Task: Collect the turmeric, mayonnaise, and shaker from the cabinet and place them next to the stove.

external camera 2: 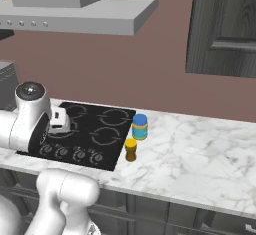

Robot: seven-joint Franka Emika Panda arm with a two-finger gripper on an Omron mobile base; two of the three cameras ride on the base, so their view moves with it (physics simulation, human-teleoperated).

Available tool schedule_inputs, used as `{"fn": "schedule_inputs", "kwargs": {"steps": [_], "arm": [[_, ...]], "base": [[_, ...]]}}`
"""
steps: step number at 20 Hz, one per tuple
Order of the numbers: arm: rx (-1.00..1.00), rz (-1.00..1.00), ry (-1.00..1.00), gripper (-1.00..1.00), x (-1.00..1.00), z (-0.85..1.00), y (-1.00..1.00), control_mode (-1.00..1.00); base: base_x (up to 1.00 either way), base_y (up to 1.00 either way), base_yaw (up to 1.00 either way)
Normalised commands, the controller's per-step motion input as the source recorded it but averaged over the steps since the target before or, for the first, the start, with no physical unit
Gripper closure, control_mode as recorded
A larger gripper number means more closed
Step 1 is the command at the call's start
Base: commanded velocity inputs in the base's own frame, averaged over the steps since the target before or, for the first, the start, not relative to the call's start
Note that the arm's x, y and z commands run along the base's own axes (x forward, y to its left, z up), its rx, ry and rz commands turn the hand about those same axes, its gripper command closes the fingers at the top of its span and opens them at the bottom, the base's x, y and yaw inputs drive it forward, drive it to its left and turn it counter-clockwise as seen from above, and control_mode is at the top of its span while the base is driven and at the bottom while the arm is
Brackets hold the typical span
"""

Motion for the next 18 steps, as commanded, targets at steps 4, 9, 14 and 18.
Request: {"fn": "schedule_inputs", "kwargs": {"steps": [4, 9, 14, 18], "arm": [[0.0, 0.0, 0.0, -1.0, 0.0, 0.0, 0.0, 1.0], [0.0, 0.0, 0.0, -1.0, 0.0, 0.0, 0.0, 1.0], [0.0, 0.0, 0.0, -1.0, 0.0, 0.0, 0.0, 1.0], [0.0, 0.0, 0.0, -1.0, 0.0, 0.0, 0.0, 1.0]], "base": [[-0.84, 0.04, 0.01], [-0.95, 0.36, 0.01], [-0.87, 0.74, 0.0], [-0.77, 0.95, 0.0]]}}
